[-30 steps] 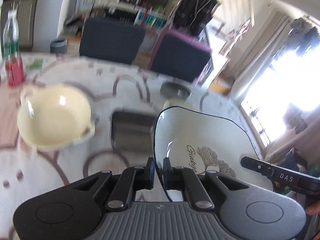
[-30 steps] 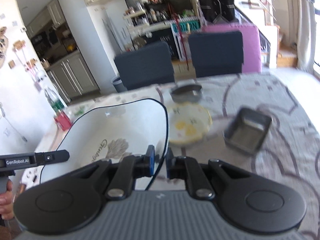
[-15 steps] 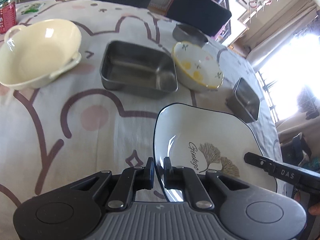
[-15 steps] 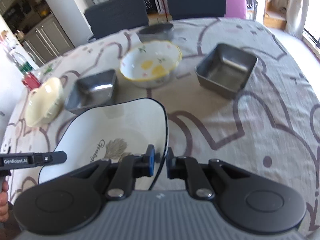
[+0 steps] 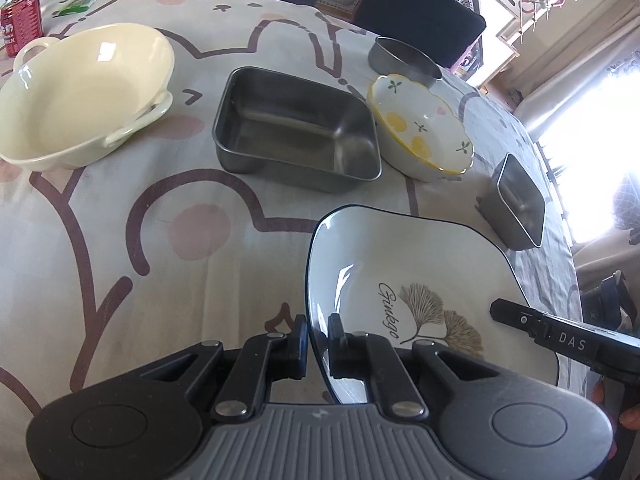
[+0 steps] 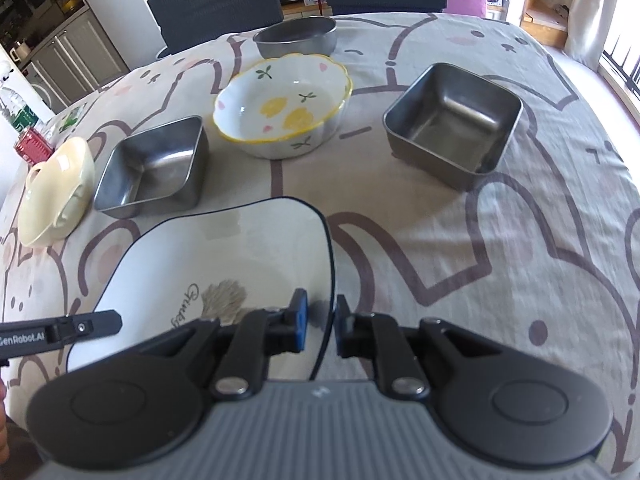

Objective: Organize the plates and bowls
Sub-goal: 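Lift the white plate with both grippers and carry it across the table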

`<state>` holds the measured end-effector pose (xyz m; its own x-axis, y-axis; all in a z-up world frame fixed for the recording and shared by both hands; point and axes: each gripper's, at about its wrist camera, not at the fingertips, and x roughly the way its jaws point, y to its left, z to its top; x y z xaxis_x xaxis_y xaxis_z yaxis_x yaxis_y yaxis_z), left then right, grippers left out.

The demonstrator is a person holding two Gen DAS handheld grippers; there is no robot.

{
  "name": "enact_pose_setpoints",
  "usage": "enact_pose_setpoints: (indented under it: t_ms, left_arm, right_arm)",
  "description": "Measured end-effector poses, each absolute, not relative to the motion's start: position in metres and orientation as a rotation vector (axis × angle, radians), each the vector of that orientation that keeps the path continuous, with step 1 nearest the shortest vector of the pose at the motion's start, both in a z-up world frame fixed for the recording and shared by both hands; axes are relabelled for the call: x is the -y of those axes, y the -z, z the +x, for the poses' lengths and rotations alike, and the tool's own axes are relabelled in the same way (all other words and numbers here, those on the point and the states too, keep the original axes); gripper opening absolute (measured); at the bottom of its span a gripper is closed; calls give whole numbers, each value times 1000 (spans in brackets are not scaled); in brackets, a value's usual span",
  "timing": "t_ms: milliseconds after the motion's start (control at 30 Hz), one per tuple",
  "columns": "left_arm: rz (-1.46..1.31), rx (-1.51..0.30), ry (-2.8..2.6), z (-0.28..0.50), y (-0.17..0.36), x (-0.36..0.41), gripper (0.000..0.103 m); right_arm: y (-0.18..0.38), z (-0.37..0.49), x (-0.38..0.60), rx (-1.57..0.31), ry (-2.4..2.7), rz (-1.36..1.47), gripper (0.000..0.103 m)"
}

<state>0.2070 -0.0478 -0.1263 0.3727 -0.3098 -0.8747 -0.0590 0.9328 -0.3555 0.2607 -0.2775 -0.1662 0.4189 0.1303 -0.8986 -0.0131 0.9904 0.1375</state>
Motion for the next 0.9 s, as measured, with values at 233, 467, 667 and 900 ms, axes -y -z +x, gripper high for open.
enact_pose_setpoints:
  t_ms: [233, 467, 667, 900]
  left_arm:
    - [-363, -1187, 157, 211, 131, 48, 10]
    - [-367, -1192, 135, 215, 135, 45, 10]
    - [-362, -1189, 143, 215, 135, 45, 10]
    - [-347, -1212, 156, 213, 138, 47, 10]
  right_arm:
    - [171, 269, 273, -1150, -74, 88, 18]
    - [175, 276, 268, -1160, -72, 75, 18]
    - [177, 283, 267, -1170, -71, 71, 19]
    - [182, 284, 267, -1196, -72, 73, 22]
